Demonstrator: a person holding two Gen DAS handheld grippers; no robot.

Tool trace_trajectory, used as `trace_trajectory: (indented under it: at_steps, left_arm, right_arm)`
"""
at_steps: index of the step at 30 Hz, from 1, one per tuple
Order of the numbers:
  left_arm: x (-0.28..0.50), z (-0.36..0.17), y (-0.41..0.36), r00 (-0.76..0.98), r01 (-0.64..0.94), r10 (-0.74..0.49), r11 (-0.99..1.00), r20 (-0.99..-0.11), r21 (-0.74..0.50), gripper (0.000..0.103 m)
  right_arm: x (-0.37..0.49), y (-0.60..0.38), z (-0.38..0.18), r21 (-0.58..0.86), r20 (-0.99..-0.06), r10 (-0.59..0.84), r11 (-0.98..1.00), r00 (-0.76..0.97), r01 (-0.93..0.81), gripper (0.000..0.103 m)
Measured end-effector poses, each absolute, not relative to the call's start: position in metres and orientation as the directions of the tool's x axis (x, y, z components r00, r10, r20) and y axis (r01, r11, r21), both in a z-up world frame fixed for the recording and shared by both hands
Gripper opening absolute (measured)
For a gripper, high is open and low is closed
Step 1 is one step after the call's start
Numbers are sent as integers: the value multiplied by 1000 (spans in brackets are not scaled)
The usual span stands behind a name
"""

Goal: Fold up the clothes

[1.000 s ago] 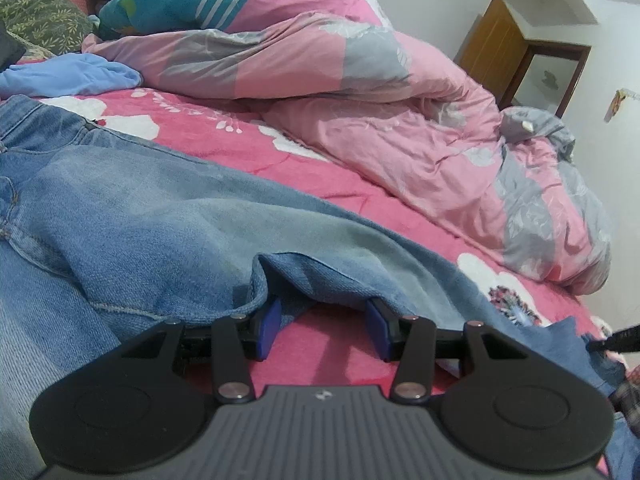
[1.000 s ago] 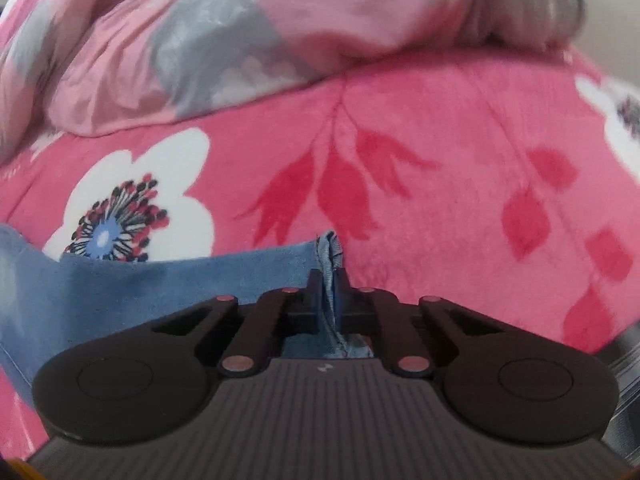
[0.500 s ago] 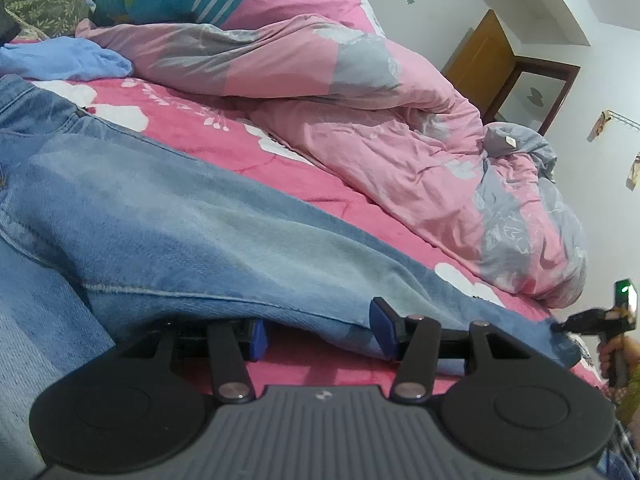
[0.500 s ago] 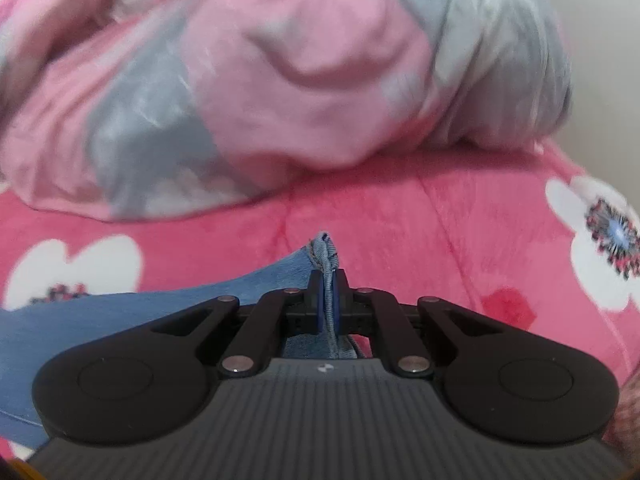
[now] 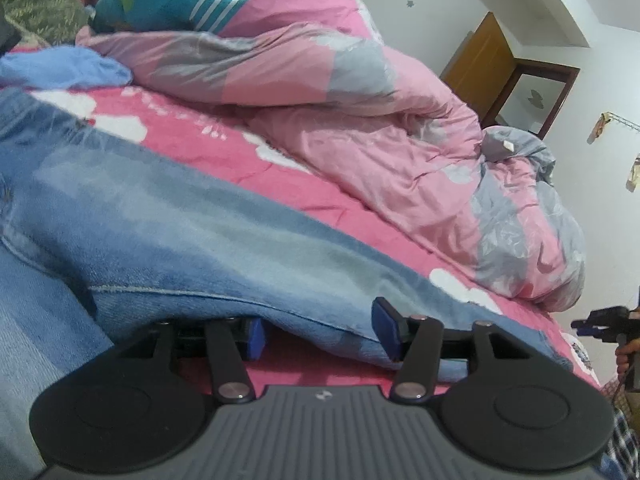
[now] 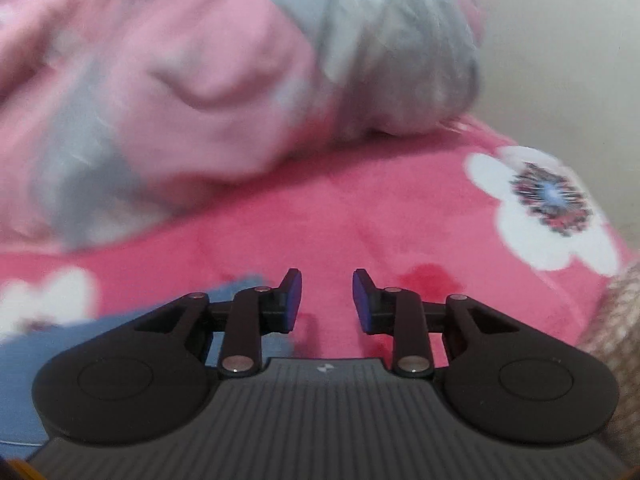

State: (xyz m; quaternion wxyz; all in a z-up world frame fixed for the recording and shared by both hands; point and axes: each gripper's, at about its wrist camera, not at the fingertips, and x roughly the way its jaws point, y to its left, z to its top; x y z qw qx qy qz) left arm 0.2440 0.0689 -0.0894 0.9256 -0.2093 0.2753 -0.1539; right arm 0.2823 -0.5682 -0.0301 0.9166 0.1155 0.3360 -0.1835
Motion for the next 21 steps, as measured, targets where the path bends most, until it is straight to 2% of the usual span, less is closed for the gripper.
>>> trace_trajectory:
  at_steps: [2, 6, 10, 11, 16, 18, 21]
  left_arm:
    - [245, -80, 60, 795, 177, -401, 871, -455, -459, 60]
    - [266, -77, 32, 748, 169, -392, 893, -536, -417, 61]
    - [284, -98, 20, 698, 129, -370, 907, -613, -401, 57]
    - [282, -103, 21, 705, 135, -375, 904, -601, -406, 58]
    - [277, -110, 32, 716, 173, -421, 880, -557, -442, 59]
    - [276, -112, 36, 716, 177, -441, 864, -541, -470, 59]
    - [277, -114, 42, 713, 177, -464, 845, -526, -505, 59]
  right_arm:
    - [279, -547, -20, 160, -645, -148, 933, 750, 322, 27]
    - [304, -483, -19, 251, -645, 93, 963, 758, 95, 31]
    - [343, -420, -37, 280, -669, 221, 959, 709, -35, 33]
    - [353, -405, -43, 277, -679, 241, 959, 694, -62, 33]
    - [371, -350, -70, 172, -711, 276, 960, 647, -221, 34]
    - [365, -337, -85, 77, -725, 255, 953, 640, -292, 41]
    - [350, -322, -91, -80, -710, 211, 924, 672, -375, 42]
